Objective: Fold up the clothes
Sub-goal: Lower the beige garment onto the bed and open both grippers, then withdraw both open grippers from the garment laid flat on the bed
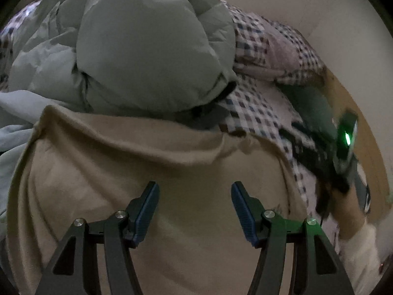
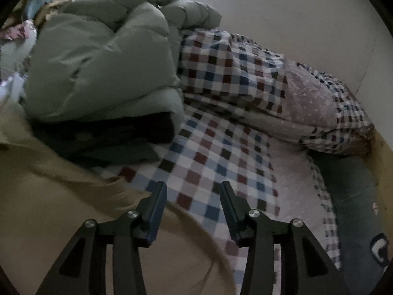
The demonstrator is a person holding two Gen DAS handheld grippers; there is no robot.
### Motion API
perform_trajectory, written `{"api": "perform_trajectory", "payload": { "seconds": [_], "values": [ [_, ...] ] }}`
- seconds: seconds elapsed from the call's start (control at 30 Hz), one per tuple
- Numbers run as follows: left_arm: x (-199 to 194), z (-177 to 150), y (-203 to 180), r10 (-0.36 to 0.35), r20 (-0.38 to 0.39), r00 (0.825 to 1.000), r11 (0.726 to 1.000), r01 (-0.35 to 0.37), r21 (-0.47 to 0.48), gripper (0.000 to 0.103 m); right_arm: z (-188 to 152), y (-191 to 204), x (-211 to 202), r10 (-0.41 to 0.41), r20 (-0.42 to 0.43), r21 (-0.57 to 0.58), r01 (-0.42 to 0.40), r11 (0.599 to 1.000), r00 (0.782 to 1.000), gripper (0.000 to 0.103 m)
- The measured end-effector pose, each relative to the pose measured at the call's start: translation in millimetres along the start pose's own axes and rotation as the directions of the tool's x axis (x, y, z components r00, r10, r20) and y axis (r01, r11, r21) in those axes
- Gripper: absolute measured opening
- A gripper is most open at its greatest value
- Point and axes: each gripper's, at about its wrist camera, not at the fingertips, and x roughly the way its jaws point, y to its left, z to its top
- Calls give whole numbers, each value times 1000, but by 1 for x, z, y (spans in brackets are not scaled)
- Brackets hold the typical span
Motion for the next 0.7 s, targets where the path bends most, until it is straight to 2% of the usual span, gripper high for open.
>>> {"api": "perform_trajectory", "payload": {
  "seconds": [0.1, 0.13, 0.17, 0.23, 0.27, 0.33, 0.4, 0.43, 0.47, 0.5, 0.53, 0.6, 0.7],
  "values": [
    [11, 18, -1, 25, 11, 1000, 999, -24, -25, 65, -10, 3, -8, 44, 10, 16, -45, 999, 999, 49],
    [17, 25, -2, 41, 11, 999, 999, -41, -29, 62, -12, 4, -11, 52, 11, 17, -52, 998, 999, 49],
    [18, 34, -2, 65, 28, 997, 997, -64, -36, 46, -15, 4, -15, 64, 15, 18, -65, 998, 998, 49],
    [11, 55, -2, 120, 113, 986, 992, -114, -56, 25, -18, 2, -22, 77, 27, 24, -78, 997, 997, 49],
    [1, 63, -2, 130, 182, 975, 990, -119, -72, 25, -19, 1, -26, 79, 35, 30, -80, 996, 996, 49],
    [-23, 73, -1, 143, 309, 940, 987, -114, -111, 25, -22, -5, -36, 88, 55, 55, -91, 994, 995, 49],
    [-44, 75, 0, 175, 398, 901, 983, -134, -128, 28, -25, -11, -46, 105, 70, 85, -110, 990, 992, 50],
    [-51, 73, 1, 174, 418, 892, 983, -134, -124, 35, -27, -14, -51, 113, 78, 99, -120, 988, 991, 50],
    [-55, 70, 2, 160, 417, 895, 986, -127, -107, 50, -29, -17, -57, 118, 86, 112, -127, 986, 989, 50],
    [-55, 67, 2, 142, 402, 905, 990, -118, -82, 56, -31, -19, -62, 120, 93, 122, -131, 984, 988, 51],
    [-55, 63, 2, 131, 385, 914, 991, -118, -56, 58, -33, -21, -68, 129, 102, 131, -142, 981, 986, 52],
    [-51, 51, -4, 151, 346, 926, 987, -163, 5, 58, -39, -27, -81, 156, 124, 162, -175, 971, 980, 52],
    [-56, 25, -15, 175, 322, 931, 973, -212, 85, 58, -47, -34, -102, 167, 149, 223, -198, 955, 975, 55]
  ]
}}
